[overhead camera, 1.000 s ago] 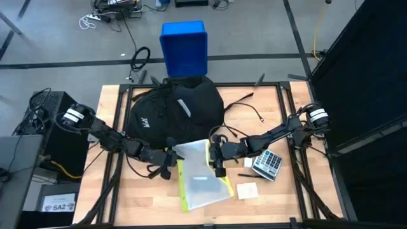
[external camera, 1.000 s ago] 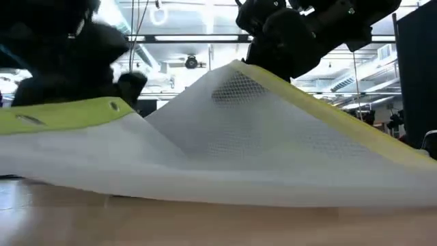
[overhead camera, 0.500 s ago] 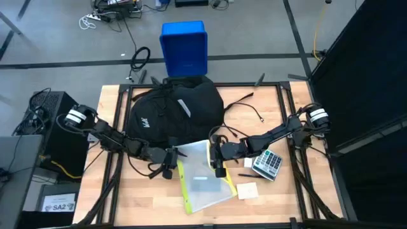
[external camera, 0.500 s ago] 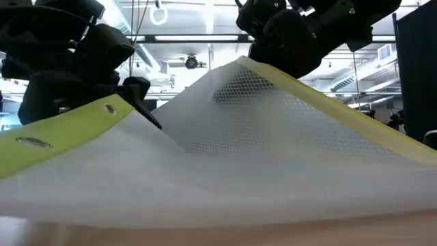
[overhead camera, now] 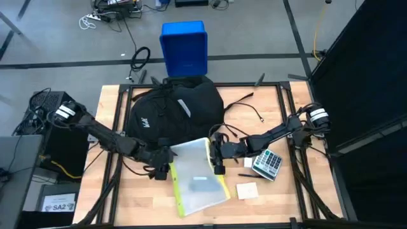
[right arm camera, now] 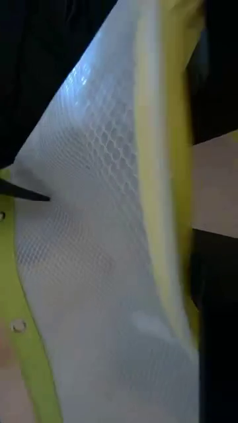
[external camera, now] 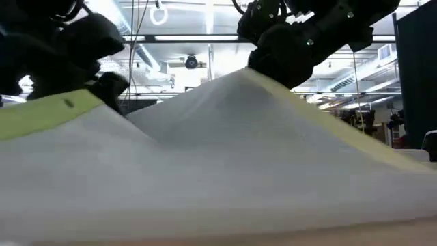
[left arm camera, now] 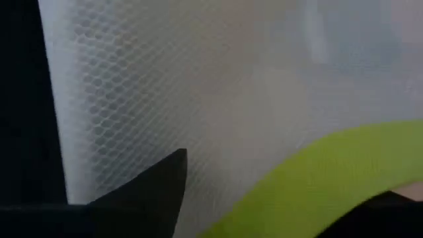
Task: Unpack backpack
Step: Prepare the zip bag, then put the game card into the zip bag
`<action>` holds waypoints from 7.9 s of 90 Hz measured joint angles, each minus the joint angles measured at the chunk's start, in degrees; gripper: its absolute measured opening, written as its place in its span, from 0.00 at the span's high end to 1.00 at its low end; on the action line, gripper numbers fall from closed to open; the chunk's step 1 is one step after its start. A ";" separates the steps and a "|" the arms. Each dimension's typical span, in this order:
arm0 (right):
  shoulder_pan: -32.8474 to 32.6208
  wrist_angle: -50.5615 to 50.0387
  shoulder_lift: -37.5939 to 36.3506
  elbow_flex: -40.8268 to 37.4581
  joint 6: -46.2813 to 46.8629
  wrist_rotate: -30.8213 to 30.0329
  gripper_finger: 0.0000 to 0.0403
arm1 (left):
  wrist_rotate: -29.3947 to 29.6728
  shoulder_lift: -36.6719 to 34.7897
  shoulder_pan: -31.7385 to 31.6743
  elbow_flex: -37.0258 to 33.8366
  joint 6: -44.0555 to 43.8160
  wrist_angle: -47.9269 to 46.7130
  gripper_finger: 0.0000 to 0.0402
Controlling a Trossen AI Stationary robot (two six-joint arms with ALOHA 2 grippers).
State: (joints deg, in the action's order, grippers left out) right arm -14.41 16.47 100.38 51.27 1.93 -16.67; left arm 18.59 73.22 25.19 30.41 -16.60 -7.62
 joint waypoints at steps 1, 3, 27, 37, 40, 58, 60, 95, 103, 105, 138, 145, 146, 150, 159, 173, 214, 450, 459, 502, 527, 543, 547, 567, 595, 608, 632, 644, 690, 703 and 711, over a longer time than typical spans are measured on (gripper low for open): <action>0.00 0.00 0.00 0.00 0.00 0.00 0.56 | 0.00 -0.12 0.06 0.00 -0.62 -0.65 0.42; 0.00 0.03 0.00 0.00 0.02 0.00 0.55 | -0.04 -0.32 0.19 0.00 -1.97 -2.05 0.42; 0.00 0.17 0.00 0.00 0.02 -0.22 0.52 | -1.31 -3.18 0.43 0.65 -9.32 -8.24 0.42; 0.00 0.62 0.00 0.00 0.02 -0.22 0.52 | -1.31 -3.25 0.43 1.68 -5.74 -2.67 0.42; 0.00 0.95 0.00 0.00 0.02 -0.22 0.52 | -1.33 -3.07 0.43 1.68 -4.33 -0.70 0.42; -0.08 3.81 0.00 0.00 -1.71 -0.24 0.53 | -1.33 -1.65 0.43 1.68 -0.26 3.26 0.42; -0.15 4.08 0.00 0.00 -2.28 -0.24 0.54 | -1.32 -1.59 0.43 1.68 -0.28 2.91 0.42; -3.69 14.57 0.00 0.00 -11.90 -0.50 0.56 | 0.06 -1.52 0.43 1.62 -0.32 2.21 0.42; -5.18 18.70 0.00 0.00 -14.40 -0.78 0.56 | 0.44 -1.52 0.41 1.62 -0.32 2.26 0.42; -5.60 19.94 0.00 0.00 -14.98 -1.12 0.56 | 0.49 -1.52 0.41 1.62 -0.32 2.26 0.42; -8.60 27.68 0.00 0.04 -15.27 -1.57 0.49 | 2.38 -1.52 0.39 1.62 0.06 3.48 0.42; -7.98 27.42 0.00 0.04 -12.48 -1.44 0.48 | 2.62 -1.52 0.39 1.62 1.23 4.03 0.42; -7.87 27.31 0.00 0.04 -12.15 -1.29 0.48 | 2.61 -1.52 0.39 1.62 1.24 4.05 0.42; -7.42 26.87 0.00 0.04 -11.03 -0.98 0.47 | 2.62 -1.52 0.39 1.62 1.36 4.20 0.42; -6.41 25.41 0.00 0.04 -8.36 -0.23 0.46 | 2.69 -1.52 0.39 1.62 1.40 4.68 0.42; -4.63 22.63 0.00 0.04 -3.22 -0.07 0.45 | 2.73 -1.52 0.39 1.62 1.40 4.64 0.42; -3.30 16.31 0.02 0.04 -9.26 -2.07 0.97 | 4.49 -1.52 0.39 1.62 4.29 5.24 0.42; -9.14 8.35 -9.49 0.00 -6.35 -11.70 1.00 | 2.76 14.69 -8.86 11.52 29.22 41.10 0.99; -9.69 8.67 -9.64 0.00 -7.26 -11.82 1.00 | 7.65 12.89 -7.77 11.52 33.55 42.77 1.00; -18.58 21.81 -10.54 0.04 -23.19 -24.15 0.98 | 17.02 7.92 -3.49 11.52 60.83 63.27 1.00; -22.77 24.85 -10.58 0.04 -29.39 -26.25 0.99 | 18.21 6.46 -1.71 11.50 73.16 71.81 1.00; -22.58 23.82 -10.58 0.04 -29.69 -28.75 1.00 | 18.93 6.43 0.40 11.50 72.16 67.69 1.00; -22.58 23.71 -10.58 0.04 -30.27 -31.33 1.00 | 20.51 6.46 1.36 11.50 71.41 66.13 1.00; -25.06 24.48 -10.58 0.04 -34.71 -44.99 0.98 | 32.03 6.43 8.87 11.50 61.66 51.76 1.00; -29.23 27.30 -10.58 0.04 -36.23 -53.63 0.91 | 34.56 6.48 11.69 11.47 44.70 34.42 1.00; -32.13 21.08 -10.58 0.04 -31.81 -58.62 0.83 | 34.53 6.48 11.69 11.47 44.61 31.85 1.00; -33.87 -2.41 -11.53 0.04 2.81 -38.97 0.69 | 34.50 6.48 11.67 11.47 41.87 29.69 1.00; -29.15 -17.40 -11.54 0.04 19.99 -22.71 0.68 | 33.21 6.48 11.66 11.47 41.41 28.79 1.00; -23.60 -36.44 -12.94 0.04 37.61 2.80 0.56 | 32.72 6.48 9.57 11.47 36.80 24.04 1.00; -26.52 -35.64 -11.90 0.04 39.41 2.19 0.40 | 31.39 6.48 8.50 11.47 34.13 22.76 1.00; -27.89 -36.59 -11.36 0.04 40.94 1.92 0.30 | 30.79 6.48 8.27 11.47 33.52 22.41 1.00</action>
State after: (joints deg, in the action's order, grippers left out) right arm -42.31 -20.12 89.02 51.31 42.87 -14.74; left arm 49.38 79.70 33.46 41.89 16.91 14.79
